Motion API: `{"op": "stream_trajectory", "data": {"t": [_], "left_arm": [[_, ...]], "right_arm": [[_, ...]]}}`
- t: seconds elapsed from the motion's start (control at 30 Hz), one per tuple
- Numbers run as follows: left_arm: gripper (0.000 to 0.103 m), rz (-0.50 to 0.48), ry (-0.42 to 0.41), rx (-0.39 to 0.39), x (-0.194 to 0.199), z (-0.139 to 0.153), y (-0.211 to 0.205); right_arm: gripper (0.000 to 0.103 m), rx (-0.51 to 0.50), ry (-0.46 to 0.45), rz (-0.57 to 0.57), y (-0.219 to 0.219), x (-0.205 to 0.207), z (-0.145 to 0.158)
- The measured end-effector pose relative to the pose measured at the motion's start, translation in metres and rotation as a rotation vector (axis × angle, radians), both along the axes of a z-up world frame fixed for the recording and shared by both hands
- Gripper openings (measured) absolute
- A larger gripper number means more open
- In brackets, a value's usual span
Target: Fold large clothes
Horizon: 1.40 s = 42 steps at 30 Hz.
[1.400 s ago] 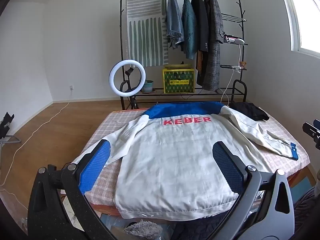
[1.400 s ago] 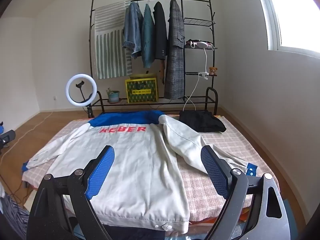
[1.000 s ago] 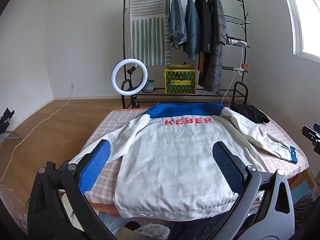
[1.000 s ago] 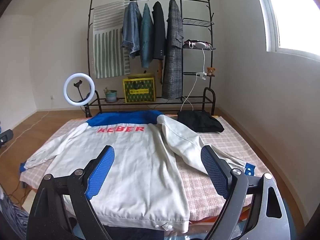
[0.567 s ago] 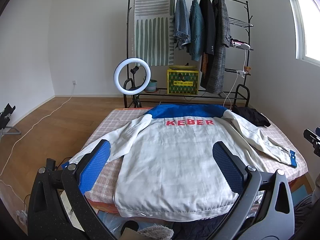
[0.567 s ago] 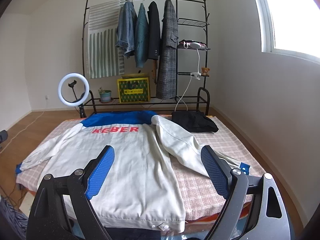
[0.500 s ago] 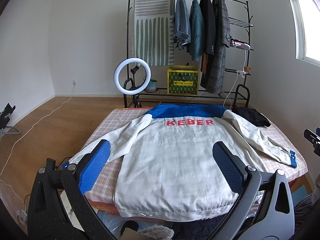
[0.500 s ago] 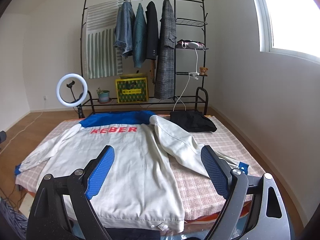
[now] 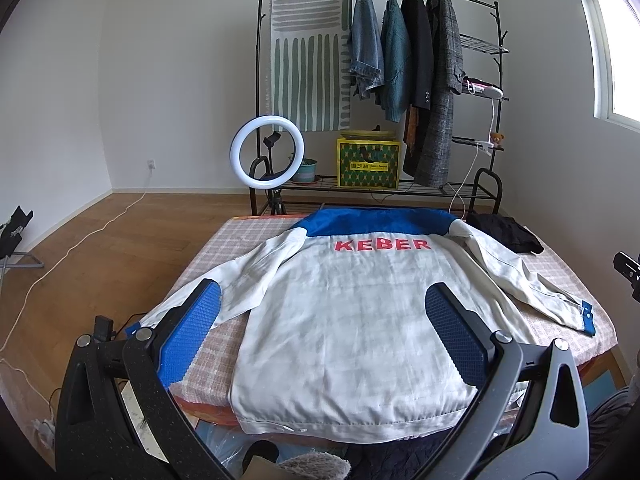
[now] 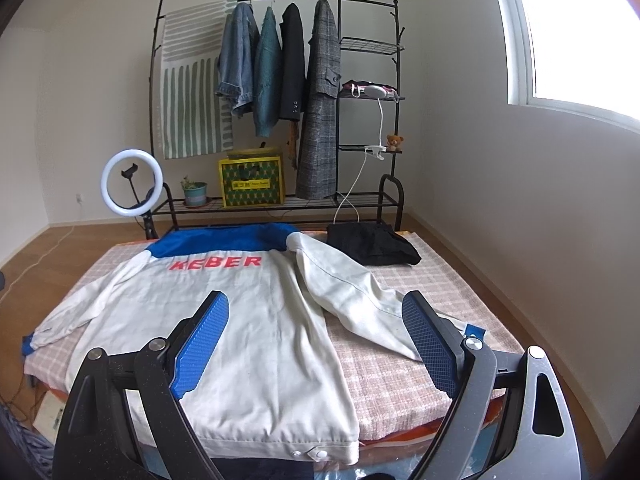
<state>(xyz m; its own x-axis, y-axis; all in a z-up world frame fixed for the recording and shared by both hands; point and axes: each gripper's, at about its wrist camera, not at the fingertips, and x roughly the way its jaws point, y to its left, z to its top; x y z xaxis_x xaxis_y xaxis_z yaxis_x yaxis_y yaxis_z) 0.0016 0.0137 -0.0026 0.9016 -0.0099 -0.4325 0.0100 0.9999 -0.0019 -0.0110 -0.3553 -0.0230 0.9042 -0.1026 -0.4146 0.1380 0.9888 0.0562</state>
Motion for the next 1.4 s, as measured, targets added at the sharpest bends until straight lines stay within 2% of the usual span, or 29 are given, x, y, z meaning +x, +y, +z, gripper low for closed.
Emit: {"op": "stream_trajectory", "data": {"t": [1.4], "left_arm": [[0.103, 0.006, 0.002, -0.007, -0.0005, -0.0008, 0.0048]], "right_arm": [[0.089, -0.011, 0.000, -0.003, 0.0053, 0.0035, 0.0076]]}}
